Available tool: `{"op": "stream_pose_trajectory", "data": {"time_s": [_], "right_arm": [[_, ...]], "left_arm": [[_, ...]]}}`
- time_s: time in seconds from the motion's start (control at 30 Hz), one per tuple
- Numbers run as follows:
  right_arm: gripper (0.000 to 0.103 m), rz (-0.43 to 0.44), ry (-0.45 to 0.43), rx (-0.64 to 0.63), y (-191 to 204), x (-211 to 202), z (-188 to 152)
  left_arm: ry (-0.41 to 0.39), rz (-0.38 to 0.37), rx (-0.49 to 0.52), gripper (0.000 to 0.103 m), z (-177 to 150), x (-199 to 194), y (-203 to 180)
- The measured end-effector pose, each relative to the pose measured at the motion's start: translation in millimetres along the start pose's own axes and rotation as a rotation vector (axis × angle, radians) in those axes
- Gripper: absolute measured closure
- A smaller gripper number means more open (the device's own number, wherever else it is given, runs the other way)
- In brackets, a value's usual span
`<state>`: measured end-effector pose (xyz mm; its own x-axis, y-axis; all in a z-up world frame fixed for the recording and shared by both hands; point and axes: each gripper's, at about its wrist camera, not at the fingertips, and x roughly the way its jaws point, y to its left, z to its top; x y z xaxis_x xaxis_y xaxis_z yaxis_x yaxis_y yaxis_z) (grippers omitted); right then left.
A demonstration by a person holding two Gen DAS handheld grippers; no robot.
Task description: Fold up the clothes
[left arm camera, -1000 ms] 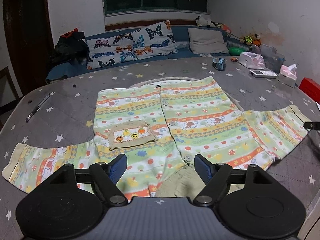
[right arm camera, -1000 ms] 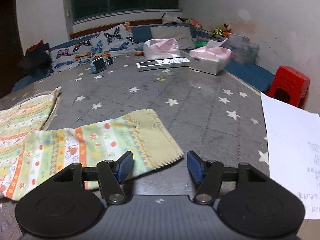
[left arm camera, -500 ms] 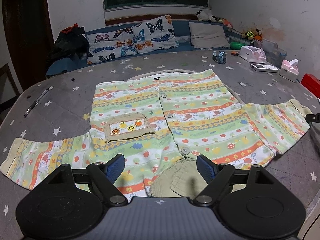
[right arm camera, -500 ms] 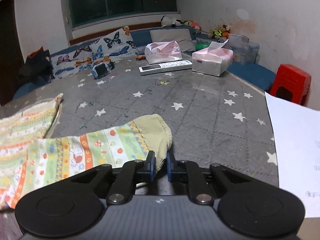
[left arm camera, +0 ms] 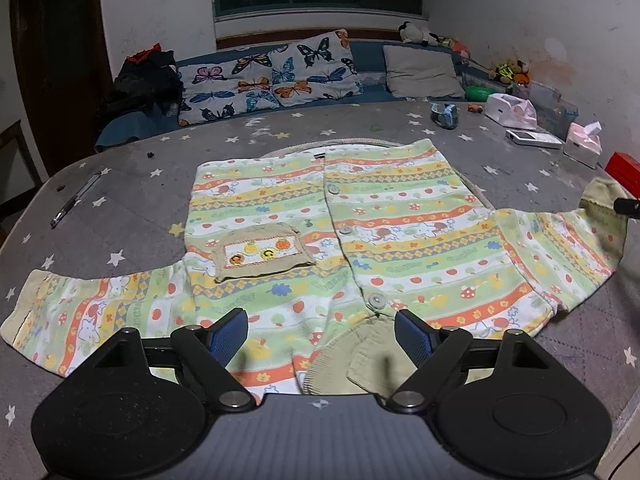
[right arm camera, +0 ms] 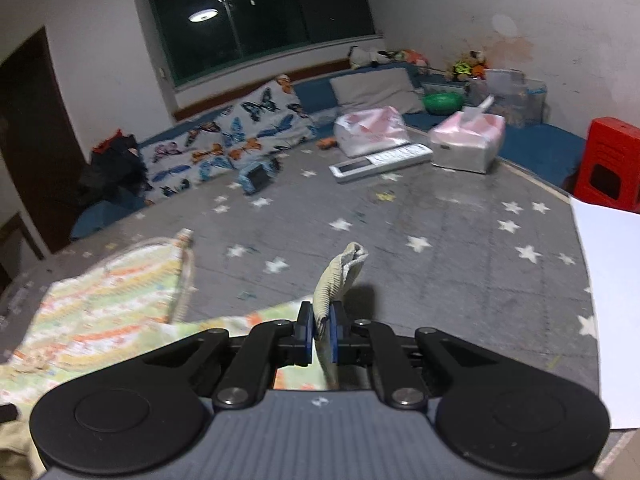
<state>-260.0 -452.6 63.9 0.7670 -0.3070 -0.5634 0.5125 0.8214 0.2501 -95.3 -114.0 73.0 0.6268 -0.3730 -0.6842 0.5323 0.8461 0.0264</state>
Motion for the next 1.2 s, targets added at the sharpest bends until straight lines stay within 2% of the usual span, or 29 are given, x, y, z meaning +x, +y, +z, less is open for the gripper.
{"op": "stream_pose_trajectory", "data": {"time_s": [0.4,0.67,0.97,1.1,1.2], "right_arm": [[0.096,0.305,-0.01,-0.103,108,-12,25],[0.096,0.465,0.034,-0.199,196,0,17],[0.095,0.534,0.18,-0.259,257,33,-27],[0.084,0.557,0.212,-0.279,262,36,-39],[0.076,0.569,0.208,-0.286,253,29,-37]], "left_arm": [[-0.013,0.013,-0.053,0.019,-3,-4,19],[-0.017,0.03,-0.099,0.019,-8,-8,38],[-0.018,0.045,-0.149,0.019,-11,-11,57],[-0.027,0.047,-0.154,0.019,-9,-11,59],[-0.038,0.049,-0.153,0.02,-7,-12,60]]}}
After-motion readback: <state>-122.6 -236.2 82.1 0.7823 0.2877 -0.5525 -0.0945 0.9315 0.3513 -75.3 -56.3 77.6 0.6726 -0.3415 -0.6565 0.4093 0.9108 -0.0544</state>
